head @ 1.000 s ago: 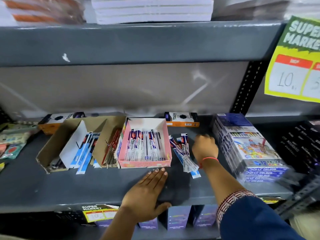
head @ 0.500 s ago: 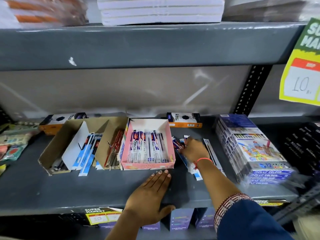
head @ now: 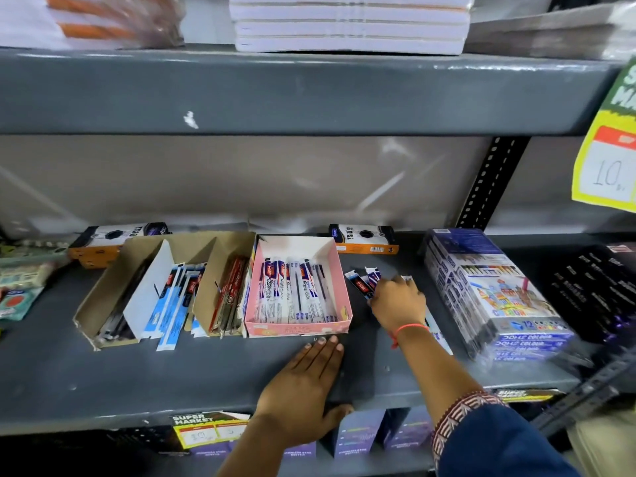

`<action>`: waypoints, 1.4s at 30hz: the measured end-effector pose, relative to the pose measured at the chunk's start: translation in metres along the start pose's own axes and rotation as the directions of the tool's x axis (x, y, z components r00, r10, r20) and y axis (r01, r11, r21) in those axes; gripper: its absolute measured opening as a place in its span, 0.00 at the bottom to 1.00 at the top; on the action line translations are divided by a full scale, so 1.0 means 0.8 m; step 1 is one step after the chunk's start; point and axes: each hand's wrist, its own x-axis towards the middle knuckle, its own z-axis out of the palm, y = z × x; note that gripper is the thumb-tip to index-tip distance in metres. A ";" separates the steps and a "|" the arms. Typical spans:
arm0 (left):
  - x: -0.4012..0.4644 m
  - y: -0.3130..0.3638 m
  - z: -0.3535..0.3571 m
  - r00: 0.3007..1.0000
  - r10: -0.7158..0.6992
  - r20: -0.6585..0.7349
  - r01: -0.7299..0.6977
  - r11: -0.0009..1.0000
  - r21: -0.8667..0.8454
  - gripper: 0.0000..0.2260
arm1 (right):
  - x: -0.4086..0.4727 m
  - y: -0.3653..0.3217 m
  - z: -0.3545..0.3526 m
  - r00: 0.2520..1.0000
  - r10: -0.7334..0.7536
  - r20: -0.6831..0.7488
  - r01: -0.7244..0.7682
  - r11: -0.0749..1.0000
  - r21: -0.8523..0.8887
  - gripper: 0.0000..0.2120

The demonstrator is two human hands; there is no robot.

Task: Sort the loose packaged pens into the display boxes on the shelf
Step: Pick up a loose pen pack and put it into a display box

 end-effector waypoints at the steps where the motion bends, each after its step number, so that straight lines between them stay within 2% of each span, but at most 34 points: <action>1: 0.000 -0.002 0.002 1.000 0.003 -0.014 -0.003 1.000 -0.001 0.38 | -0.001 -0.003 0.001 0.999 0.013 0.036 -0.013 1.000 0.000 0.19; 3: -0.002 0.000 -0.001 1.000 -0.006 -0.004 0.006 1.000 -0.009 0.39 | 0.001 -0.008 0.003 0.994 0.055 0.090 -0.058 0.998 0.032 0.19; 5: 0.000 -0.002 -0.001 0.996 0.036 -0.081 -0.033 0.999 0.031 0.40 | 0.005 -0.011 0.004 0.987 0.096 0.126 -0.111 0.986 0.123 0.17; 8: 0.002 -0.003 0.000 0.992 0.073 -0.102 -0.066 0.995 0.072 0.41 | 0.011 -0.011 0.001 0.974 0.104 0.201 -0.153 0.958 0.242 0.14; 11: -0.001 -0.003 0.001 1.000 0.025 0.014 -0.025 0.998 -0.054 0.38 | 0.014 -0.011 -0.003 0.969 0.078 0.233 -0.140 0.954 0.266 0.14; 14: -0.001 -0.005 -0.001 0.998 0.035 0.060 -0.030 0.996 -0.086 0.37 | 0.017 -0.009 0.000 0.977 0.054 0.207 -0.107 0.961 0.256 0.13; 17: -0.002 -0.005 -0.002 0.998 0.018 0.063 -0.015 0.999 -0.047 0.37 | 0.016 -0.009 0.001 0.976 0.089 0.201 -0.146 0.946 0.289 0.14; 20: -0.002 -0.004 -0.003 0.998 0.018 0.059 -0.017 1.000 -0.023 0.37 | 0.020 -0.009 0.001 0.961 0.110 0.255 -0.192 0.926 0.323 0.16; 23: -0.001 -0.003 0.001 0.995 0.013 0.095 -0.013 1.000 -0.001 0.37 | 0.020 -0.007 -0.003 0.947 0.100 0.307 -0.232 0.871 0.433 0.14; 24: 0.000 -0.004 0.005 0.996 0.006 0.090 -0.007 1.000 0.015 0.38 | 0.019 -0.005 -0.003 0.955 0.084 0.286 -0.227 0.828 0.513 0.11; 26: -0.002 -0.002 0.001 0.999 -0.003 0.045 0.002 1.000 0.010 0.38 | 0.012 0.000 -0.008 0.960 0.100 0.260 -0.265 0.620 0.739 0.03; 28: -0.003 0.001 -0.004 0.998 0.028 -0.062 -0.026 0.999 0.019 0.34 | -0.002 0.005 -0.015 0.958 0.085 0.272 -0.285 0.343 0.895 0.11; 29: -0.001 0.000 -0.003 0.997 0.050 -0.060 -0.046 0.997 0.061 0.34 | -0.011 0.005 -0.021 0.960 0.057 0.273 -0.278 0.238 0.931 0.13; 31: 0.000 0.003 -0.003 0.995 0.094 -0.026 -0.092 0.993 0.068 0.37 | -0.034 0.005 -0.034 0.967 -0.018 0.254 -0.250 0.120 0.961 0.15; 33: 0.001 0.002 -0.004 0.995 0.071 -0.070 -0.063 0.993 0.102 0.38 | -0.057 0.003 -0.049 0.973 -0.073 0.221 -0.217 0.051 0.975 0.15; 34: 0.000 0.001 -0.002 1.000 0.030 0.001 -0.030 0.998 0.052 0.36 | -0.067 0.001 -0.054 0.976 -0.087 0.201 -0.199 0.030 0.979 0.15; 37: -0.001 0.003 -0.005 1.000 0.011 0.008 -0.011 1.000 -0.004 0.37 | -0.093 0.000 -0.067 0.979 -0.150 0.138 -0.140 -0.006 0.990 0.14; 42: -0.003 0.002 -0.003 0.999 -0.004 -0.042 0.005 0.999 0.031 0.38 | -0.114 -0.002 -0.076 0.979 -0.188 0.084 -0.095 -0.051 0.994 0.14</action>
